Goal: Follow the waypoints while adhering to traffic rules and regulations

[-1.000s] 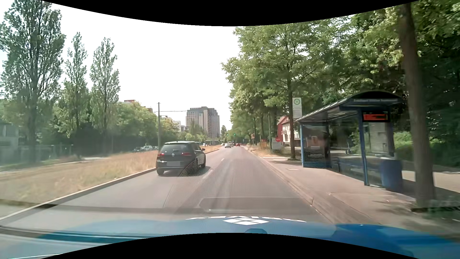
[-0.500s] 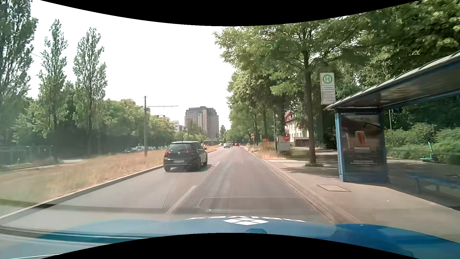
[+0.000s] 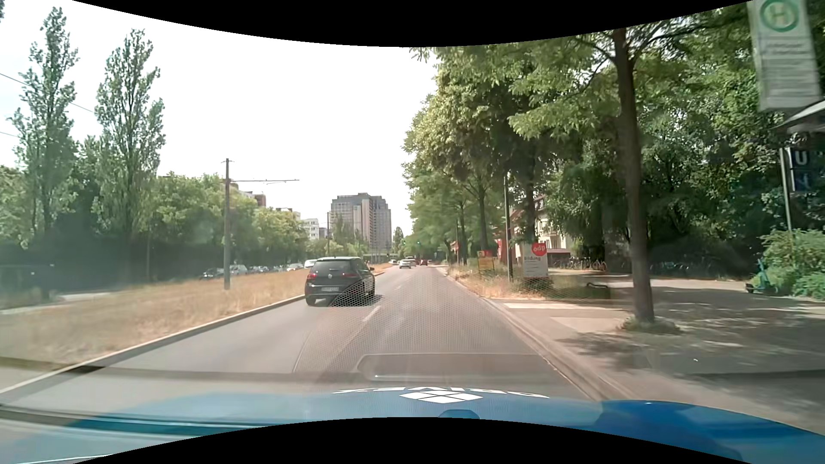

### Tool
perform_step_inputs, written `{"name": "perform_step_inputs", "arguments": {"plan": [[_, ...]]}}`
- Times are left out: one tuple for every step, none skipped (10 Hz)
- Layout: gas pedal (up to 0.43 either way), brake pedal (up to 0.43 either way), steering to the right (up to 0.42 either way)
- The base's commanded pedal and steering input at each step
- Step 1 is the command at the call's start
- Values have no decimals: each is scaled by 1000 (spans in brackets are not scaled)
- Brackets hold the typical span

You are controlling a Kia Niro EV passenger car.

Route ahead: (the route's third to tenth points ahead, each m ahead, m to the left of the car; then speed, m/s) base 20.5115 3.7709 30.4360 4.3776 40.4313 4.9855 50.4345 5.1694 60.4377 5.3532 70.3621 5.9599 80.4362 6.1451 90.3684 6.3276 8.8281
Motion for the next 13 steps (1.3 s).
{"name": "perform_step_inputs", "arguments": {"plan": [[209, 0, -3], [209, 0, -4], [209, 0, -2], [209, 0, -1], [209, 0, -1], [209, 0, -1], [209, 0, -4], [209, 0, -7], [209, 0, -7], [220, 0, -5], [220, 0, -5], [220, 0, -5], [220, 0, -5]]}}
